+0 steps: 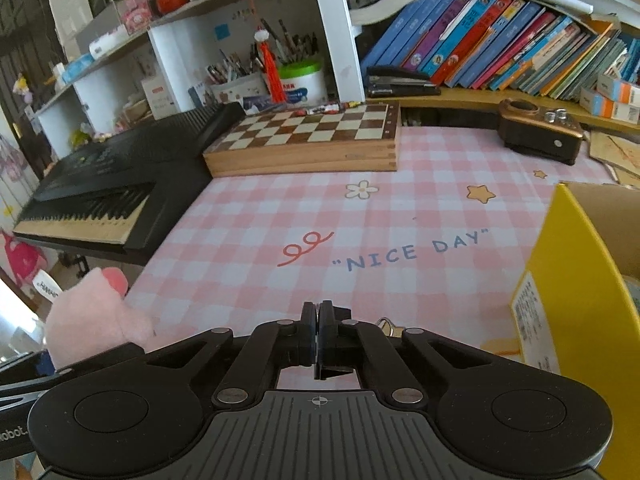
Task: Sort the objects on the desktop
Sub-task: 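Close the right tool on the binder clip while the left tool grasps the plush pig, then lift the pig and binder clip and carry them over the yellow box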
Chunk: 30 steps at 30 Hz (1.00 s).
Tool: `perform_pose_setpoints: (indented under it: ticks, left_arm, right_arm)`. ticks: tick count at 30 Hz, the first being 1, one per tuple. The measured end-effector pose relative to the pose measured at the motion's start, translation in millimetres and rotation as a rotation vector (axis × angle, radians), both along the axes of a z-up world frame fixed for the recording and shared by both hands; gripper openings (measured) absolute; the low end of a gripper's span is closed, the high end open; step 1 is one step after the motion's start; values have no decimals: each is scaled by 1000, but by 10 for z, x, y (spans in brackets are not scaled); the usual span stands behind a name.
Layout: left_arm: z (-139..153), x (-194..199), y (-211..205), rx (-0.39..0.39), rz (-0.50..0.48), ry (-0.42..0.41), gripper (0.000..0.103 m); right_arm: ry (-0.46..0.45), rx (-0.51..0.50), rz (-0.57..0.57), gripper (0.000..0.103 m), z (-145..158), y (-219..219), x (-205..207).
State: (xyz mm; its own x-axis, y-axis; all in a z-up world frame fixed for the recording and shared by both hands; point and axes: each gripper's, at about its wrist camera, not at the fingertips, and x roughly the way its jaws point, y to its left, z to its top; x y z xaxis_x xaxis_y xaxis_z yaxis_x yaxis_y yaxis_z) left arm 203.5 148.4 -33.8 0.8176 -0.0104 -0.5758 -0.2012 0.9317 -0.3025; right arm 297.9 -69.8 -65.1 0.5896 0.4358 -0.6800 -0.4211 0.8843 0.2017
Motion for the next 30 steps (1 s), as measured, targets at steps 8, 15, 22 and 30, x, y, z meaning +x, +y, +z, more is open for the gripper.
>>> perform_pose_setpoints:
  ticks: [8,15,22,30]
  left_arm:
    - [186,-461,-1,-19,-12,-52,67]
    - [349,-896,14,-30,-23,-86,67]
    - [482,-1261,-29,-34,-66,-115,67]
    - [513,-1547,-118,-40,-122,-125,67]
  right_arm:
    - [-50,33,9,0,263,-173,-433]
    - [-50,57,9,0,379,-321,-866]
    - [-63,81,-3,0,518,-478,-1303]
    - [-58,78,-31,0,545,-625,-1718]
